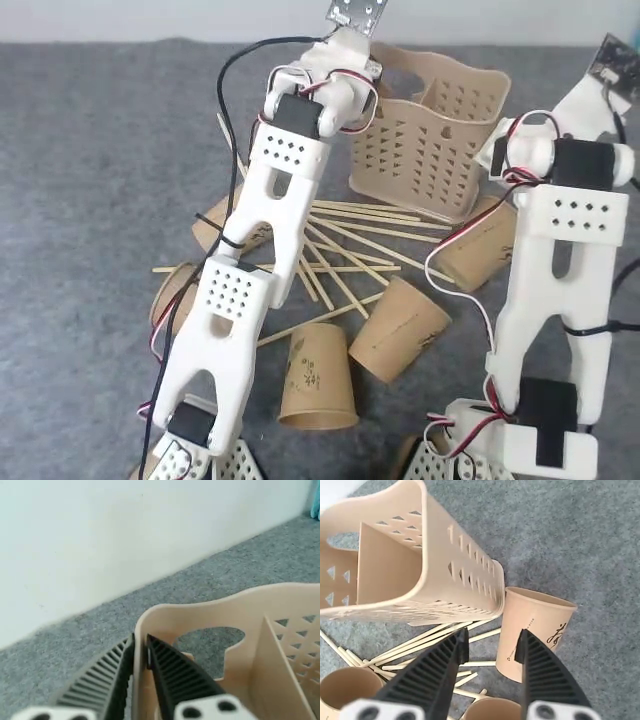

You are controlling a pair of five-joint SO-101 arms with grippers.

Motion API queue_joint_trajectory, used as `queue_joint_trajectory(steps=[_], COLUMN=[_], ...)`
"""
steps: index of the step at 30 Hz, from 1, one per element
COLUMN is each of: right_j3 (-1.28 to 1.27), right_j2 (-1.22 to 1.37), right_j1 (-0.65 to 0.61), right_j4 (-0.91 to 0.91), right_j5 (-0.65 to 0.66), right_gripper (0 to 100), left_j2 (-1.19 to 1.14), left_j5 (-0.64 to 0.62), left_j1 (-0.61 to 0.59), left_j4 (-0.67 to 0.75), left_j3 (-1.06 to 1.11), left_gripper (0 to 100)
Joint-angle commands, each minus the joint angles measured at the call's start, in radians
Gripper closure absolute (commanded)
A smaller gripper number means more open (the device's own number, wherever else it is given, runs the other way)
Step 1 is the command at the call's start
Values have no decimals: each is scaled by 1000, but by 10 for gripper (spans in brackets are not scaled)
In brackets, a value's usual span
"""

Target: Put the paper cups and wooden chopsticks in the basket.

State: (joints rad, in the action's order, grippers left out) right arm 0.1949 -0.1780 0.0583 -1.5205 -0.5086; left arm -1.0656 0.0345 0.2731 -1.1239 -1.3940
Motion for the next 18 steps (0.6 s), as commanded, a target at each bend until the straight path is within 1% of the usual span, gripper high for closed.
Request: queue_joint_trajectory(steps=[1, 3, 6, 8, 13, 18], right_j3=[9, 9, 9, 9, 9, 9], right_j2=[-22, -22, -22, -22, -22, -22], right_j1=[-10, -8, -8, -7, -2, -2], right_j4=[35, 41, 39, 39, 38, 39], right_j5=[-12, -12, -11, -9, -8, -8], right_gripper=[835, 835, 835, 835, 836, 836], left_j2=[-18, -3, 6, 9, 17, 75], left_j5=[9, -3, -81, -107, -117, -117], left_j1=[-17, -32, -68, -89, -129, -153], left_j4=[-15, -44, -64, -69, -104, -147], left_j3=[-39, -82, -136, -143, -154, -188], left_gripper=[988, 988, 989, 989, 989, 989])
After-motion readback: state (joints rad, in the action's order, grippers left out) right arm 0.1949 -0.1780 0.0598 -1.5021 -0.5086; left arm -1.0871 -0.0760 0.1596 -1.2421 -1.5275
